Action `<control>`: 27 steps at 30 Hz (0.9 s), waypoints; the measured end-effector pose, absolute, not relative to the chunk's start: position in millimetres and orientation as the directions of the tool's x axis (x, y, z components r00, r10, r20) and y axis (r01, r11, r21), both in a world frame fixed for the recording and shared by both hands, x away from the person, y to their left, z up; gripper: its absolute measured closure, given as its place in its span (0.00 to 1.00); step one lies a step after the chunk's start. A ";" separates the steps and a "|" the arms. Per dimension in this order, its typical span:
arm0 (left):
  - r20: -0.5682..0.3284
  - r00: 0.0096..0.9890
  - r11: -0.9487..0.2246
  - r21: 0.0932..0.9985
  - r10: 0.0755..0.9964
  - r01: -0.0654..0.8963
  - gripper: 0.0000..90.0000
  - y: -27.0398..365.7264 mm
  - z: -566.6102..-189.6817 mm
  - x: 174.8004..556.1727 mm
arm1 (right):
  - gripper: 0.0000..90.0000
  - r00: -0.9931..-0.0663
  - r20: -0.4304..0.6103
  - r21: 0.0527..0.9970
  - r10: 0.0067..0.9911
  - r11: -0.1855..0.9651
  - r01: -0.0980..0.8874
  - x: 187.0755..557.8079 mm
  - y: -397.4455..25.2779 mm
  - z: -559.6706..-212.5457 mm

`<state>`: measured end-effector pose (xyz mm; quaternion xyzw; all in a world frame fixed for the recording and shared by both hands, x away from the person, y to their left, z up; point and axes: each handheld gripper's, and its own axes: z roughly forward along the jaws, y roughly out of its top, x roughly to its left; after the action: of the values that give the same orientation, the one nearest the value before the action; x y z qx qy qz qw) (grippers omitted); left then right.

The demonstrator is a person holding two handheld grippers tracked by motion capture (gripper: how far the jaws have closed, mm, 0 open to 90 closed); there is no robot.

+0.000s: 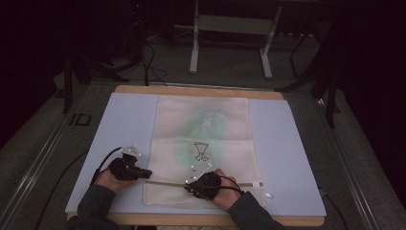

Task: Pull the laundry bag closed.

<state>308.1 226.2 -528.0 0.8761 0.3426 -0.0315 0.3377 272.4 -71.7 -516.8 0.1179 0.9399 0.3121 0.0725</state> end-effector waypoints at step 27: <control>-0.287 0.763 -0.536 0.571 0.580 0.622 1.00 226.3 -528.1 307.9 | 0.91 -0.955 -0.069 0.601 0.287 0.776 0.190 270.8 -92.2 -513.1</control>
<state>307.9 226.3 -528.1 0.8758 0.3430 -0.0313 0.3381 270.8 -92.2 -513.1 0.1271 0.9391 0.3095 0.0785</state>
